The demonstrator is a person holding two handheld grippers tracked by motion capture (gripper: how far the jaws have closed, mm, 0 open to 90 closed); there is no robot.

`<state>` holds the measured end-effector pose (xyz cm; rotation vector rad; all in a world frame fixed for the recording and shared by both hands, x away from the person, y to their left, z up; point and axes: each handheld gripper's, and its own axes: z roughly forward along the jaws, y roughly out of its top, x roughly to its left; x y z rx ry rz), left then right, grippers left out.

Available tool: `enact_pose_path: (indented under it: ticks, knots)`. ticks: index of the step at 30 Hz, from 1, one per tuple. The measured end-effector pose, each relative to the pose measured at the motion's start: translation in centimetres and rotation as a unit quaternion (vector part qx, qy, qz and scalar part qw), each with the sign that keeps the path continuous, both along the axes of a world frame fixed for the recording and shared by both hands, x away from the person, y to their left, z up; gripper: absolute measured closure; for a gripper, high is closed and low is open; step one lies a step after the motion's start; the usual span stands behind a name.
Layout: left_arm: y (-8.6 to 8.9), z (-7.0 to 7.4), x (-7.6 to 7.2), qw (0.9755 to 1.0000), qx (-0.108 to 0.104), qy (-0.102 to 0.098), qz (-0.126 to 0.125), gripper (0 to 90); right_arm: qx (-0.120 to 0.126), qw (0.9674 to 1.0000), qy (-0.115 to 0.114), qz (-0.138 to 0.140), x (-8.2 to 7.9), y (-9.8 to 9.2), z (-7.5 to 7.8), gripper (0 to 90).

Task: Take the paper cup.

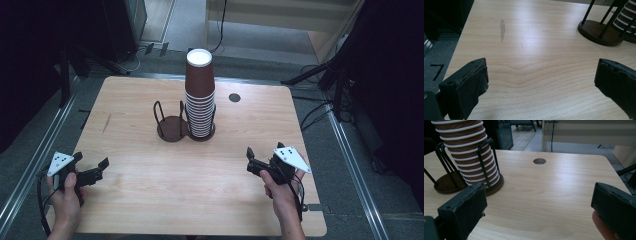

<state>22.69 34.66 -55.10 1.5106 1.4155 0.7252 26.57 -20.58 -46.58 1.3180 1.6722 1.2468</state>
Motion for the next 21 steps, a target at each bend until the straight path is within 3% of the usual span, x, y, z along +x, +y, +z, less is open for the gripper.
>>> enact_pose_path:
  ticks: [14, 21]
  knots:
    - [0.1, 0.0, 0.0, 1.0, -0.002, 0.0, -0.002, 0.0, 0.01, 0.9998, -0.005, 0.016, 1.7, 3.4, 2.1, 0.0]
    - [-0.3, 0.0, -0.1, 0.9998, 0.019, -0.004, 0.002, 0.0, 0.016, 0.9994, -0.01, 0.029, 2.4, 4.8, 2.9, 0.0]
